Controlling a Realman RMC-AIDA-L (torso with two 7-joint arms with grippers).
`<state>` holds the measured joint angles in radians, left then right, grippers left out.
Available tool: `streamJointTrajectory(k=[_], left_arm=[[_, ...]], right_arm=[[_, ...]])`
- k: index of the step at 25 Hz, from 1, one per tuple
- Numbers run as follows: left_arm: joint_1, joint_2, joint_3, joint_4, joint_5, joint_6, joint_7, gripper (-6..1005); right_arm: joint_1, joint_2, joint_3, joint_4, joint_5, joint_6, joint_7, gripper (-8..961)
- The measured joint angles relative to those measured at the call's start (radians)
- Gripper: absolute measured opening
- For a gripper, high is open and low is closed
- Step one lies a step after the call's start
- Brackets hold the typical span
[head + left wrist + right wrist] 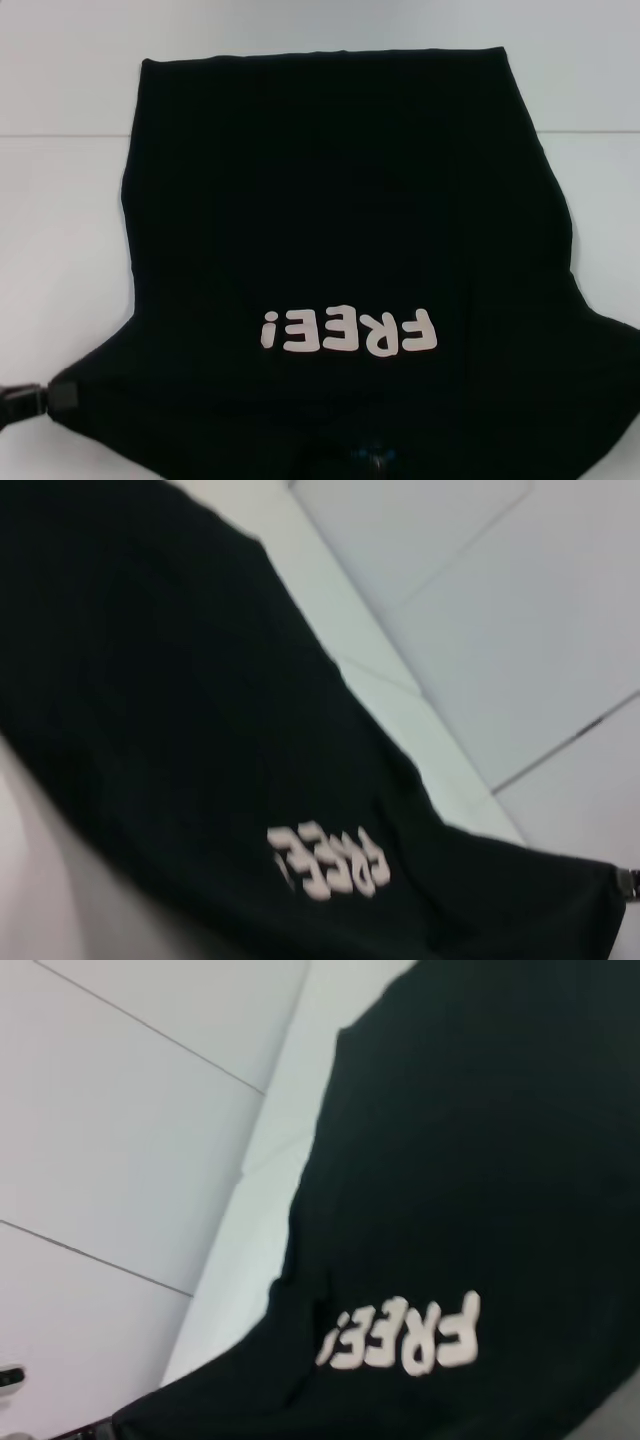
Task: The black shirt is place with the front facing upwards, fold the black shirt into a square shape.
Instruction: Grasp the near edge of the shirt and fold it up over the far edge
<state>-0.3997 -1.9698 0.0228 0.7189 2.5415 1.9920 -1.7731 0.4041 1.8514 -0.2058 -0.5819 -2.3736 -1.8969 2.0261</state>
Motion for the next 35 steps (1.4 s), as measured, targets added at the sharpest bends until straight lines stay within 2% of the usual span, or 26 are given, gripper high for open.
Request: streamJointTrajectory(k=[12,22,29,35], left_arm=[[-0.035,0.013,-0.013,-0.038,-0.123,-0.086,-0.041,13],[-0.100,0.029,-0.015,-0.067,-0.210,-0.178,-0.068,12],[-0.148,0.027,-0.005,-0.076,-0.259,-0.254,-0.067,13],[-0.136,0.020,-0.004,-0.078,-0.320,-0.265,-0.047,13]], right_arm=[[0.094,0.000,0.000,0.030,0.037,0.030,0.017,21],[0.145,-0.002,-0.002,0.023,0.115,0.091,0.028,21],[0.172,-0.003,-0.010,0.016,0.170,0.167,0.019,22],[0.158,0.007,-0.010,0.021,0.213,0.168,-0.026,22]])
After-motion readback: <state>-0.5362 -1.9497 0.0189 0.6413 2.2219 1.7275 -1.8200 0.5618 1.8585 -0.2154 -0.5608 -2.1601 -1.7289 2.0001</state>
